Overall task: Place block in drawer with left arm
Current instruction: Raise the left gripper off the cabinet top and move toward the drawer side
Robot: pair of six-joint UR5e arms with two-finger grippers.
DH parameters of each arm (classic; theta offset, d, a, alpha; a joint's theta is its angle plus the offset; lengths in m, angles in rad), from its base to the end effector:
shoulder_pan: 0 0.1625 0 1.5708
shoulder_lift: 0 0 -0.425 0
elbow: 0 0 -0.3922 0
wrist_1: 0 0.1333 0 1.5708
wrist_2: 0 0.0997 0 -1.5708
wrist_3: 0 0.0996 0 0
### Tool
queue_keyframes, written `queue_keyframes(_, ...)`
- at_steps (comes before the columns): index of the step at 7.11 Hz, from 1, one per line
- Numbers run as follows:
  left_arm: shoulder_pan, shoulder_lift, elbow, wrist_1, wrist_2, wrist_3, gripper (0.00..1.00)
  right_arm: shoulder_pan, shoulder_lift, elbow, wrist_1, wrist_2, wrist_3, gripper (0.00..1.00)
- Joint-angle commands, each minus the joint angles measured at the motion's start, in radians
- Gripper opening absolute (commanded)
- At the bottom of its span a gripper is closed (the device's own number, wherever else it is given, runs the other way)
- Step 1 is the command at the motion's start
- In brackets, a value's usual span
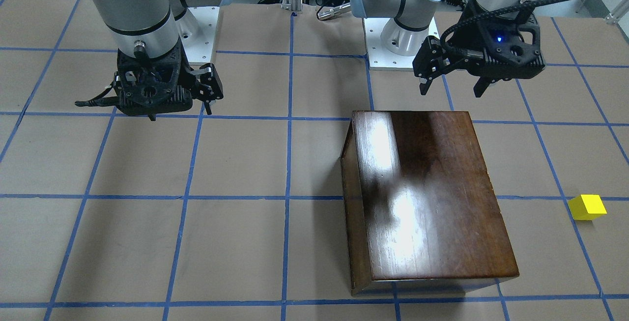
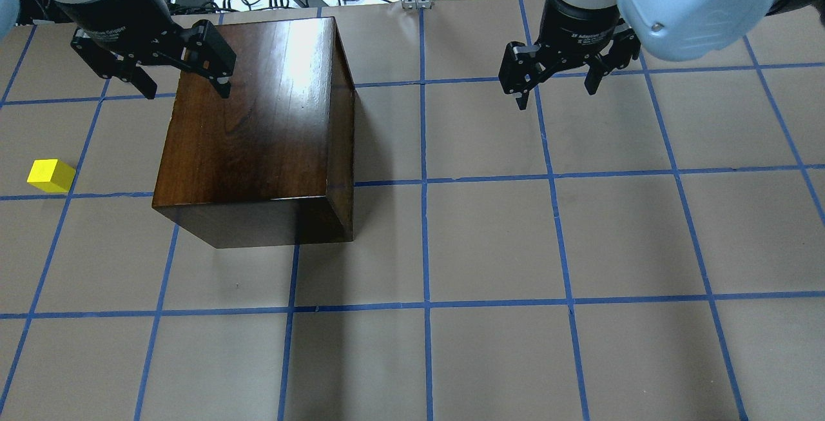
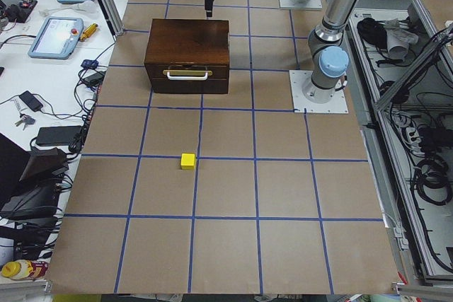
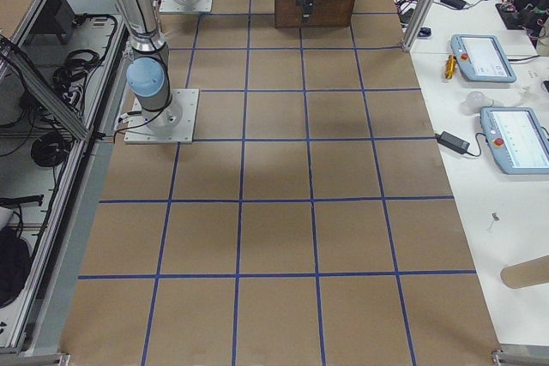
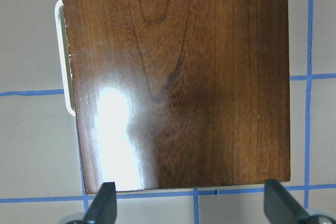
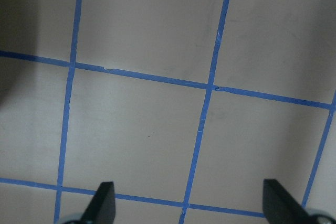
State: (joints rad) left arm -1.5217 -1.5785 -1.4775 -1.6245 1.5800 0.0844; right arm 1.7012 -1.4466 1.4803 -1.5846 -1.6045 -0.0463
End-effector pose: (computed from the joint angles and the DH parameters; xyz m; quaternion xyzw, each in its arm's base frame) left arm -0.1078 -0.5028 0.5246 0.0176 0.9997 -0.0156 0.0057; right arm 0.1994 -0.5208 0.4695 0.0884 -0.9959 -0.0092 0.0173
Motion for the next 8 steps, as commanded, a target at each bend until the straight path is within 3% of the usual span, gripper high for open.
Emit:
queue_keyframes(1,0.000,0.000,0.000,0.000,0.000,0.000,1.00,0.000,0.000,0.000,0.000,0.000,-0.001,1.00)
queue_keyframes(6,0.009,-0.006,0.002,0.002,0.000,0.058,1.00,0.000,0.000,0.000,0.000,0.000,0.000,1.00)
queue_keyframes(8,0.096,-0.032,0.026,0.003,-0.018,0.078,1.00,0.000,0.000,0.000,0.000,0.000,0.000,1.00)
